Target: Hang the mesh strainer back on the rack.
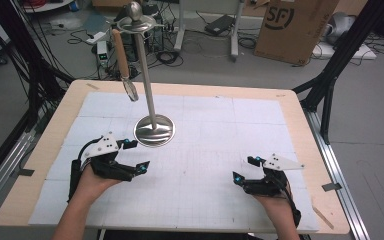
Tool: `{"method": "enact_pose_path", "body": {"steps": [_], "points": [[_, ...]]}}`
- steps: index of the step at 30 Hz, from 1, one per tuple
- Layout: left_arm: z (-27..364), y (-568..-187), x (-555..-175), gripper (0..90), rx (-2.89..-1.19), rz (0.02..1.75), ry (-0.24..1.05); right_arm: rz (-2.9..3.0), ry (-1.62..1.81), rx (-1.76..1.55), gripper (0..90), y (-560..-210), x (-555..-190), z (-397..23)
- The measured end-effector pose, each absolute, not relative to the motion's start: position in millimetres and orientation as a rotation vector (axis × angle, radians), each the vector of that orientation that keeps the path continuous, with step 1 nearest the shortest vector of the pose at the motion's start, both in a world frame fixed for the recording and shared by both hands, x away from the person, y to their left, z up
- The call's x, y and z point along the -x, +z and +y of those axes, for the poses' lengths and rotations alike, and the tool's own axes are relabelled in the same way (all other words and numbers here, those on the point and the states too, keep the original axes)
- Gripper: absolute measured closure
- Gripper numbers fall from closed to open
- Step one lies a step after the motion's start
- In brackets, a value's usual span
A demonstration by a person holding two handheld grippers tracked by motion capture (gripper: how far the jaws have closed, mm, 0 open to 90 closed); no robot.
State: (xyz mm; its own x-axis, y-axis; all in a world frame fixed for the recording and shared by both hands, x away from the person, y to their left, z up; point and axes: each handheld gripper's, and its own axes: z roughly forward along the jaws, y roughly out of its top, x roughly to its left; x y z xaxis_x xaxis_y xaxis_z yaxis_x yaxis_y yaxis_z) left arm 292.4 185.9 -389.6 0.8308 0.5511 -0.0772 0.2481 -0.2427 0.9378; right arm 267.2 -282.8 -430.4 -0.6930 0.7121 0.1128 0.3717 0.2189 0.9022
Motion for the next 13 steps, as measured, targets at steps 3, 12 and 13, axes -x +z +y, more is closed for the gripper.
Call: {"method": "enact_pose_path", "body": {"steps": [3,12,13], "points": [[185.4,-389.2,-291.7,16.7,-1.824,0.602,0.315,2.176,1.462,-1.014,16.3,-431.1,-267.6,-282.2],[185.4,-389.9,-292.2,16.8,-1.834,0.609,0.307,2.175,1.465,-1.018,16.3,-430.6,-267.4,-282.6],[185.2,-390.2,-292.4,16.8,-1.836,0.609,0.307,2.174,1.463,-1.013,16.4,-430.4,-267.5,-282.9]]}}
